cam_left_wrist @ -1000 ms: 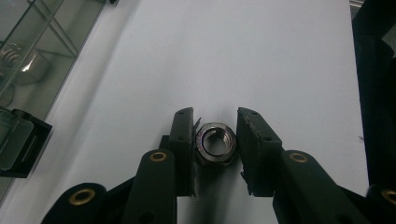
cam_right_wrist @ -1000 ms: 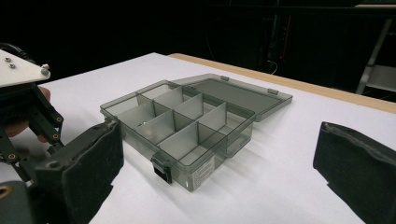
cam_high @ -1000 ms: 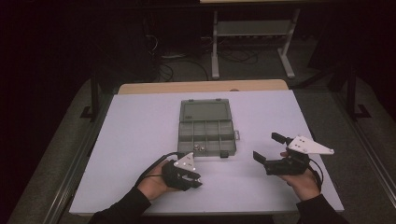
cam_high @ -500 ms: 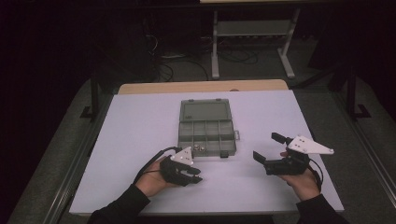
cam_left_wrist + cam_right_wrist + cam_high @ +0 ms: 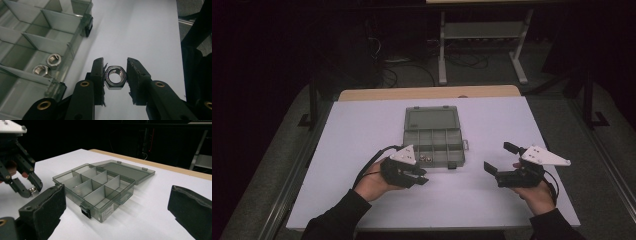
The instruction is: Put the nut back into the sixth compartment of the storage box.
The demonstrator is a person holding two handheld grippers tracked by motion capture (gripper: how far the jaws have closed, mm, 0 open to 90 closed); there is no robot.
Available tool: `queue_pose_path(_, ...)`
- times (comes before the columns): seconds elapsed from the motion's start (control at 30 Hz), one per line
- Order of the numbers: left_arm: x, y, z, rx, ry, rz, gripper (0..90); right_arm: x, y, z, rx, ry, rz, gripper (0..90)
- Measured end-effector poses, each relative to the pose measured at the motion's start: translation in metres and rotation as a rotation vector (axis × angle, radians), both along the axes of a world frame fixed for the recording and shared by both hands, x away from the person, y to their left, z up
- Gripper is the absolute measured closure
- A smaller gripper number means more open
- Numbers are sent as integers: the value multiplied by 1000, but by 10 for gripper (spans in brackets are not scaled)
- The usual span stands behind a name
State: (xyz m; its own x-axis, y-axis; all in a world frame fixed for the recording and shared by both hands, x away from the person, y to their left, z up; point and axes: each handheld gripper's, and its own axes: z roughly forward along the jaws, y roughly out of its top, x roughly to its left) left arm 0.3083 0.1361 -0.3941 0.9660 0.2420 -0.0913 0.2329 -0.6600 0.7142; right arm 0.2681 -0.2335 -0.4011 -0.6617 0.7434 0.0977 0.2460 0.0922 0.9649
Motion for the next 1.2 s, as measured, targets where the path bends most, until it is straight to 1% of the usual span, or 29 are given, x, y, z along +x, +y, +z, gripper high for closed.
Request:
queue_pose_path(0.23,11,0,12,-9,-18,5,686,0,0,0,-2,-1,0,10)
queue_pose_path(0.27,12,0,13,-17,-17,8,687,0,0,0,-2,-2,0,10)
queue_pose_path(0.43,22,-1,19,-20,-26,27,686,0,0,0,-3,0,0,10)
queue_pose_path(0.67,37,-1,21,-26,-28,57,687,0,-1,-1,-5,3,1,10)
queue_pose_path(0.7,39,-1,21,-31,-30,62,687,0,0,-1,-5,2,1,10)
queue_pose_path(0.8,46,-2,21,-27,-41,75,686,0,0,-1,-5,6,1,10)
queue_pose_path(0.9,52,-4,20,-36,-38,86,687,0,0,-1,-7,5,1,10)
queue_pose_path(1.03,59,-8,17,-23,-43,101,686,1,0,-1,-8,4,3,10)
queue_pose_path(1.07,60,-9,16,-27,-44,104,686,1,0,-1,-8,4,3,10)
queue_pose_path(1.13,65,-10,14,-24,-45,111,686,1,0,-1,-8,4,3,10)
queue_pose_path(1.2,67,-11,12,-13,-51,122,686,1,0,-2,-10,3,4,10)
